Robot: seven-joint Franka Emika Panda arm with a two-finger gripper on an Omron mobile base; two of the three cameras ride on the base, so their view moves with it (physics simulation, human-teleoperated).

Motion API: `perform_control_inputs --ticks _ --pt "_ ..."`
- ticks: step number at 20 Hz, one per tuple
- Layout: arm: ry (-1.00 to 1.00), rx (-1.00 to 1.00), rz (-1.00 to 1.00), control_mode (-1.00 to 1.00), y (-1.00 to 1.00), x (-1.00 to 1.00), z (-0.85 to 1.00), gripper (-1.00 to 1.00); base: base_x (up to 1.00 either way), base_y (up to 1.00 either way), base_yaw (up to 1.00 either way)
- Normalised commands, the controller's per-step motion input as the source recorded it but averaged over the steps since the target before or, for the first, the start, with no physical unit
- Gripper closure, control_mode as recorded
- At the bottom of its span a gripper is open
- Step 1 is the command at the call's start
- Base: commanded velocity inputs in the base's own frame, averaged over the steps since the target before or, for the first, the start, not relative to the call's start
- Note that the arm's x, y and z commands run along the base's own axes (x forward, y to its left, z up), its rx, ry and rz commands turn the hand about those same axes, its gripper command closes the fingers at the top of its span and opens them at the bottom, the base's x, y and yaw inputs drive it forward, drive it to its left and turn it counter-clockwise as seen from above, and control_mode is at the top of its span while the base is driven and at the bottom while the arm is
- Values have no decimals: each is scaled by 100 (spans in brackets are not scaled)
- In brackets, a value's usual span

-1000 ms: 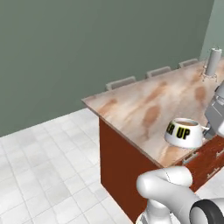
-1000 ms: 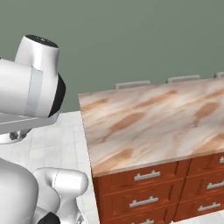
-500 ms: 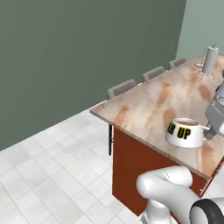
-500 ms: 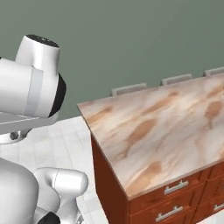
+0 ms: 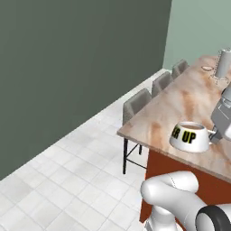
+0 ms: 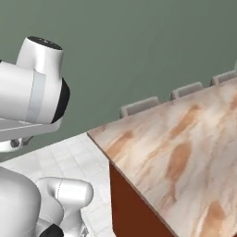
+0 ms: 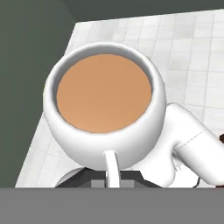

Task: Pick the cup of tea, navigate to the dining table, and place it on the saucer.

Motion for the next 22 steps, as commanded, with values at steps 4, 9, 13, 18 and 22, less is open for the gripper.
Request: perform_control_inputs --ticks 4,9,13,18,22 --pt "0 0 0 100 0 0 0 100 58 100 -34" --pt "0 0 0 100 0 0 0 100 62 100 -36" --pt "0 0 0 100 0 0 0 100 66 100 -39" --pt "0 0 0 100 0 0 0 100 67 100 -41" --pt "0 0 0 100 0 0 0 100 69 100 -40"
